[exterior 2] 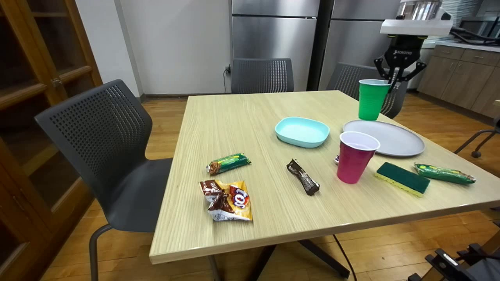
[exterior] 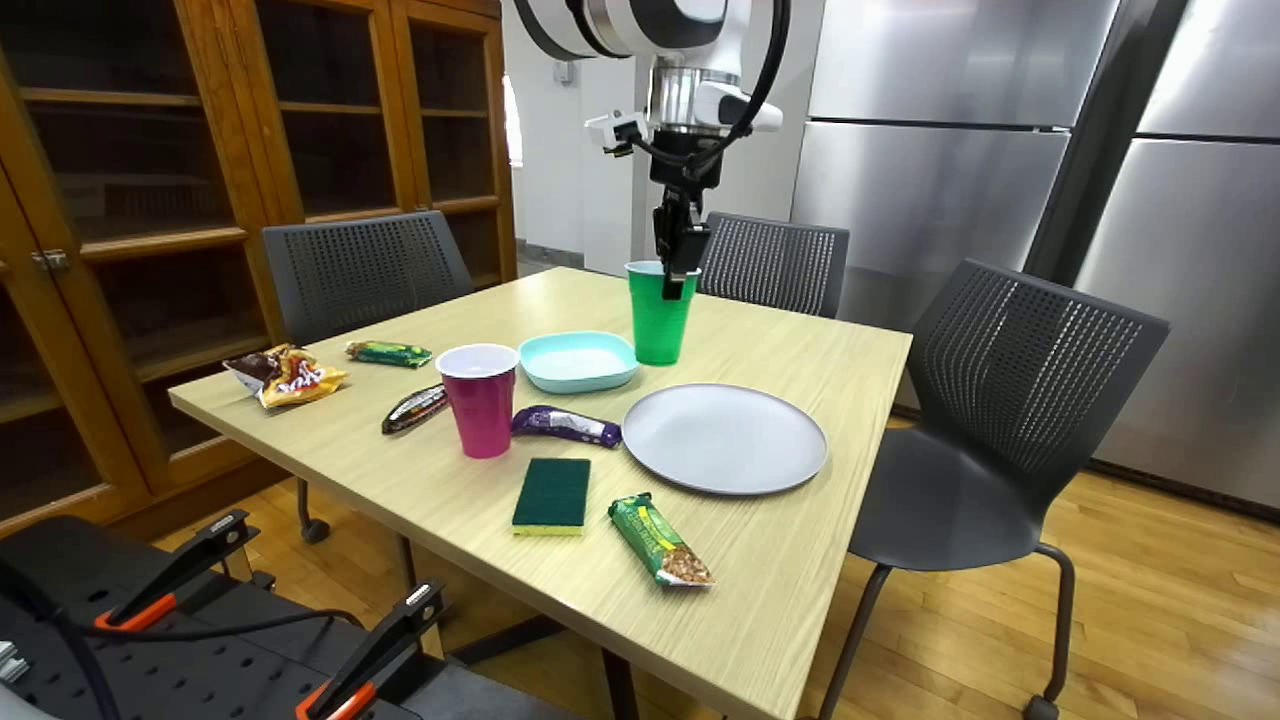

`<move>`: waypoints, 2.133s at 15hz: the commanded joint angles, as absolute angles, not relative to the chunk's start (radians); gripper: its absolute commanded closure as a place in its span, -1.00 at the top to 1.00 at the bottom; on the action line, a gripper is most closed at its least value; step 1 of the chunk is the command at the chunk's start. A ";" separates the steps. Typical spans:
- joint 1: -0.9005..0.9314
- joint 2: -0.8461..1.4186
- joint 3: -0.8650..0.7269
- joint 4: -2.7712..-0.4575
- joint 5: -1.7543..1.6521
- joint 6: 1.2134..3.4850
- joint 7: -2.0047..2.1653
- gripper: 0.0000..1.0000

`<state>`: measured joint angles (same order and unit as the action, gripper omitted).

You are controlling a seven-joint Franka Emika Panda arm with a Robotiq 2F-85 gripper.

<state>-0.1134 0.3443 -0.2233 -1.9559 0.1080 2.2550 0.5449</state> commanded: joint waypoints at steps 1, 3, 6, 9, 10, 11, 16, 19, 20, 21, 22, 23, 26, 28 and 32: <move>-0.126 0.398 -0.230 -1.903 0.141 2.248 0.604 -0.98; -0.120 0.423 -0.243 -1.891 0.133 2.257 0.645 -0.98; -0.120 0.460 -0.255 -1.865 0.127 2.268 0.709 -0.98; -0.125 0.498 -0.262 -1.834 0.132 2.264 0.758 -0.98; -0.127 0.511 -0.263 -1.823 0.133 2.262 0.769 -0.98; -0.127 0.524 -0.264 -1.812 0.134 2.260 0.782 -0.98; -0.125 0.584 -0.272 -1.770 0.123 2.261 0.846 -0.98; -0.121 0.611 -0.271 -1.753 0.123 2.258 0.871 -0.98; -0.121 0.620 -0.270 -1.746 0.125 2.256 0.875 -0.98; -0.121 0.625 -0.269 -1.742 0.126 2.254 0.881 -0.98; -0.120 0.628 -0.269 -1.738 0.127 2.248 0.887 -0.98; -0.122 0.627 -0.265 -1.738 0.131 2.245 0.889 -0.41; -0.107 0.584 -0.276 -1.756 0.122 2.240 0.921 -0.13; -0.103 0.550 -0.278 -1.768 0.119 2.233 0.941 0.17; -0.097 0.465 -0.276 -1.804 0.102 2.224 0.949 0.77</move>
